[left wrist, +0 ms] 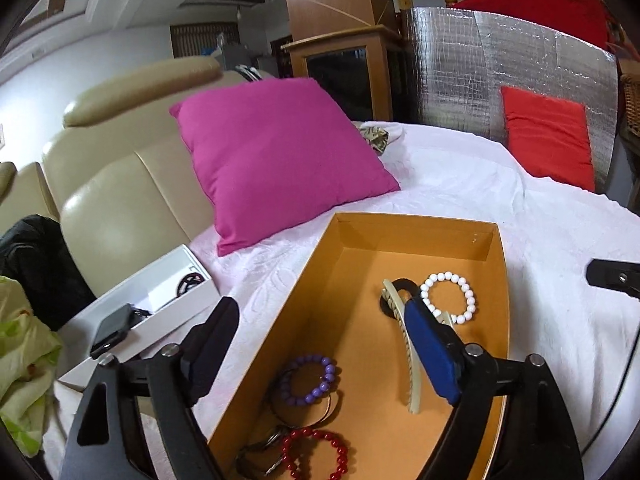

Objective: Organize jewelry

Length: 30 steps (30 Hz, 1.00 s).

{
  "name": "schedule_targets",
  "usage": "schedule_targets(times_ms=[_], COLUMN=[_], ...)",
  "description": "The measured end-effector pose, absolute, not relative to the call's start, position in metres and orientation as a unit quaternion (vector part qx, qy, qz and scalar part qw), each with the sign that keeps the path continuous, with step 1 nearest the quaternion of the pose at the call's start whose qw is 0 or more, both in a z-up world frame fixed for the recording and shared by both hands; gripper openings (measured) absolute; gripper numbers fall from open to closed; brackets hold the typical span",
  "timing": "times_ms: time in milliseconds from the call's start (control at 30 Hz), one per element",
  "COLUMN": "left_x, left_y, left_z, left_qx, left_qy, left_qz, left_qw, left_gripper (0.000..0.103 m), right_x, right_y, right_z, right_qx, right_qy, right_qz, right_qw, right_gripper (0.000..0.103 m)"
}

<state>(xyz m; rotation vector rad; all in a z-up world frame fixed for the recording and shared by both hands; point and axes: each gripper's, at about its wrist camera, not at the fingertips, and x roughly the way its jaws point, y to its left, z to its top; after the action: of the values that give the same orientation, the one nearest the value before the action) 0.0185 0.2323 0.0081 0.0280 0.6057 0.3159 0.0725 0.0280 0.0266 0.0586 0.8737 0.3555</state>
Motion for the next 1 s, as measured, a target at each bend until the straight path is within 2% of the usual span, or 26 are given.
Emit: schedule_targets(times_ms=[200,300,733,1000], left_x=[-0.008,-0.023,-0.06,-0.069], left_y=[0.23,0.225,0.152,0.11], left_z=[0.008,0.01,0.039,0.051], left_qx=[0.01,0.002,0.082,0.115], left_qy=[0.295,0.296,0.271,0.264], left_qz=[0.172,0.174,0.129,0.095], left_qw=[0.94,0.939,0.95,0.953], left_gripper=[0.087,0.088,0.088,0.089], right_x=[0.037,0.022,-0.034,-0.046], right_y=[0.003,-0.006,-0.058,-0.104], right_z=[0.028,0.03,0.031,0.027], right_qx=[0.029,0.026,0.03,0.067], right_qy=[0.418,0.416,0.374,0.365], right_qz=[0.17,0.172,0.177,0.158], right_qw=[0.892,0.893,0.91,0.915], right_gripper=[0.043,0.043,0.047,0.047])
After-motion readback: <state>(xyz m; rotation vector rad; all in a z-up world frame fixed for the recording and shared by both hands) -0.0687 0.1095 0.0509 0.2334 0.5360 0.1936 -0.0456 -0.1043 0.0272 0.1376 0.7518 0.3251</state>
